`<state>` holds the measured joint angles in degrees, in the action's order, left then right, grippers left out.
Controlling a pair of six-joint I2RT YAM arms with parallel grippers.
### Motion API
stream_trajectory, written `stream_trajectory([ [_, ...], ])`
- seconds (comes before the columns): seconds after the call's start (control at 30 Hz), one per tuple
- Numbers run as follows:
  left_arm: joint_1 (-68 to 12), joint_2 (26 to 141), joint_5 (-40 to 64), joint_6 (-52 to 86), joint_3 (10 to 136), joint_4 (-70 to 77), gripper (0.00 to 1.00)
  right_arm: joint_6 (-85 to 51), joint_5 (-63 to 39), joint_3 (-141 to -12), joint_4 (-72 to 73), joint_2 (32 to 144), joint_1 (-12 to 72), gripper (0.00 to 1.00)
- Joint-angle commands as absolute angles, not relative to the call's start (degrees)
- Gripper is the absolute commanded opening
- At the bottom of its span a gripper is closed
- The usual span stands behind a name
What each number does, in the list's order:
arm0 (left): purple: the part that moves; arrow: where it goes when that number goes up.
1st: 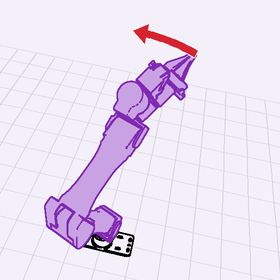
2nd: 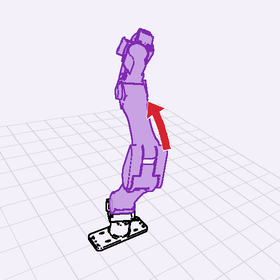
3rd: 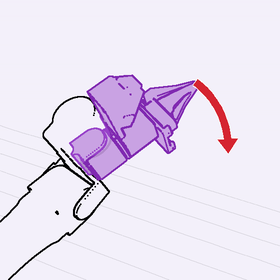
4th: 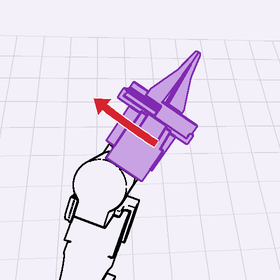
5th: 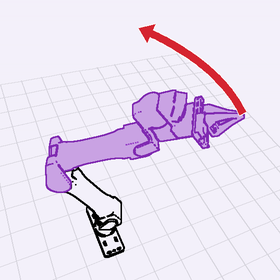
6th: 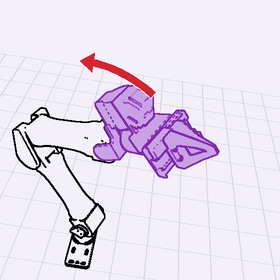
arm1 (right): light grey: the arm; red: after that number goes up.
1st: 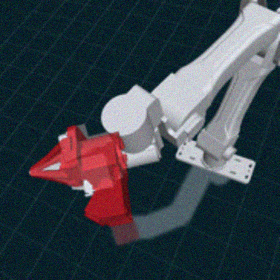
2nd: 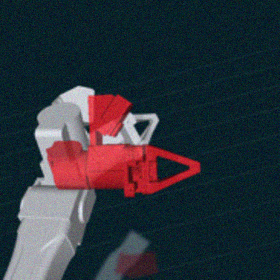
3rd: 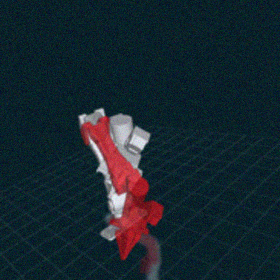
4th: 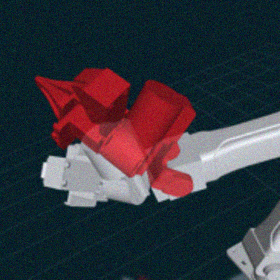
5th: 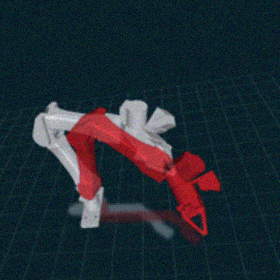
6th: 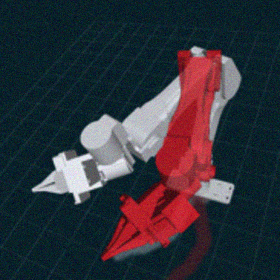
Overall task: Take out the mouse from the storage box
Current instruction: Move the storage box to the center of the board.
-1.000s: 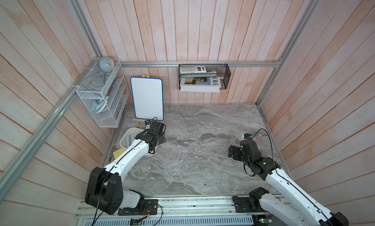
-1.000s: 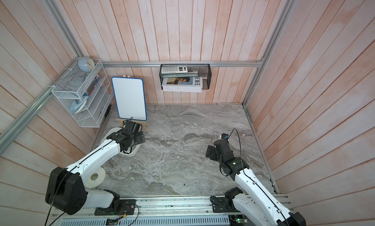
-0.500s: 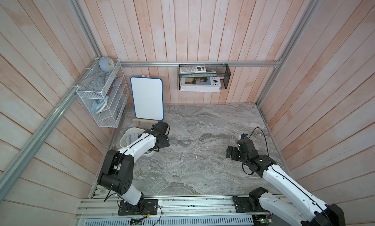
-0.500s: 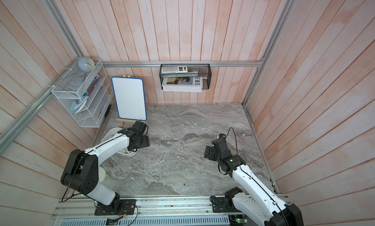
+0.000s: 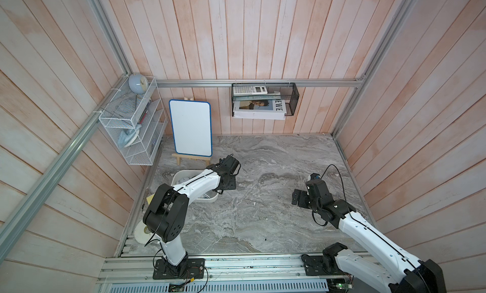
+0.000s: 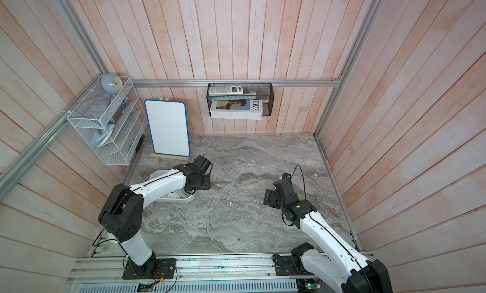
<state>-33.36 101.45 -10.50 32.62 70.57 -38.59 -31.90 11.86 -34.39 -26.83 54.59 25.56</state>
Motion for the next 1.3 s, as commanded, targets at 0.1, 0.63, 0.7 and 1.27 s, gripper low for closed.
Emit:
stream_trajectory([
  [0.1,-40.30,103.86,-4.98,34.43,76.21,-37.00,0.69,-32.52,11.08,-35.68,-27.03,54.58,25.31,0.98],
  [0.63,-8.27,70.22,-2.93,39.82,50.44,-35.18,0.79,-36.11,3.94,-40.38,-22.09,61.90,29.07,0.98],
  [0.7,-1.84,67.22,-0.94,40.78,47.06,-33.85,0.81,-36.36,4.79,-42.52,-21.33,65.25,31.85,0.98],
  [1.27,6.83,74.83,16.66,40.72,39.27,-16.68,0.81,-42.87,-4.04,-65.58,-14.21,99.02,45.78,0.98],
])
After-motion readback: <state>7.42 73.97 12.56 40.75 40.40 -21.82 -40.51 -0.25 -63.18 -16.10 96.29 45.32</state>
